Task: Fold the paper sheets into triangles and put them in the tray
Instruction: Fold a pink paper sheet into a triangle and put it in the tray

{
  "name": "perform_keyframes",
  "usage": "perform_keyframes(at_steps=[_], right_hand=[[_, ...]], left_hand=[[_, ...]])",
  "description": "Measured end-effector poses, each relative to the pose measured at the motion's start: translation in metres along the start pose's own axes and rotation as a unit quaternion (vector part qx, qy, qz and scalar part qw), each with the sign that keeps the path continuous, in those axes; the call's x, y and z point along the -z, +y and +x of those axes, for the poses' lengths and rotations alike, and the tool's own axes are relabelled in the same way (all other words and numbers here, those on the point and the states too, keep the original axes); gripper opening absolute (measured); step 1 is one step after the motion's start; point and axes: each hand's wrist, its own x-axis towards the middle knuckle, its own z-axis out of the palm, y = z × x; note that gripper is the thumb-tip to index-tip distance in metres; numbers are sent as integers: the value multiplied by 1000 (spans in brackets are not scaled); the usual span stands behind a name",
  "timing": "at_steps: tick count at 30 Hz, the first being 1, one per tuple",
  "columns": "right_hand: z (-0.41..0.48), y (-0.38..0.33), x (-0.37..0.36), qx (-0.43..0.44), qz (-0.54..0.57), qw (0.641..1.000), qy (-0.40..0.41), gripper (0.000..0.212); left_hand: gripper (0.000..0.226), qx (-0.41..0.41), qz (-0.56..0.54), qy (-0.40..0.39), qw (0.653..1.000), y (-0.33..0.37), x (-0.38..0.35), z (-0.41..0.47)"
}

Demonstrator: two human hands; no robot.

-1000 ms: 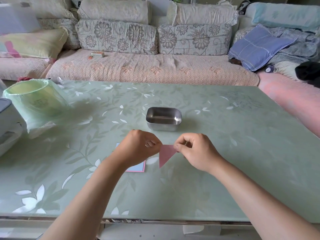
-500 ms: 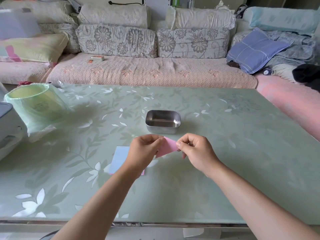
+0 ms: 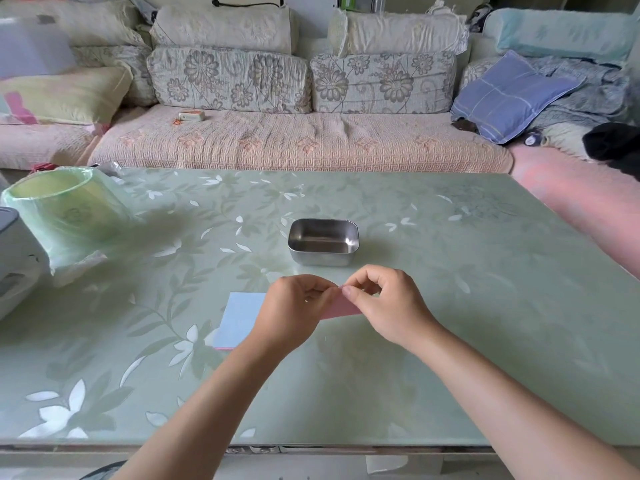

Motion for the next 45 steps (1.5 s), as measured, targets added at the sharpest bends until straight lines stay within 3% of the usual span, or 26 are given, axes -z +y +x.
perform_keyframes(at_steps=[10,14,24,28,31,36,45], right_hand=[[-3,-3,-3,5,13,1000,8,11],[0,-5,0,-5,57,998,23,13],[10,1,17,-28,120,988,92,18],[6,-5,9,-4,111,992,58,19],[3,-11,1,13,103,994,32,17],[3,-13,-3,24,101,994,31,17],[10,-6,5,4,140,986,92,18]], left_hand=[[9,-39,40,17,998,3,0,-3],[19,-64,68,4,996,2,9,0],[16,-33,123,-23,992,-14,39,8],[13,-99,84,31,991,1,25,1],[15,-141,90,15,986,11,10,-5],[14,-104,88,40,990,9,9,-3],[15,-66,134,-54,987,-11,38,5]])
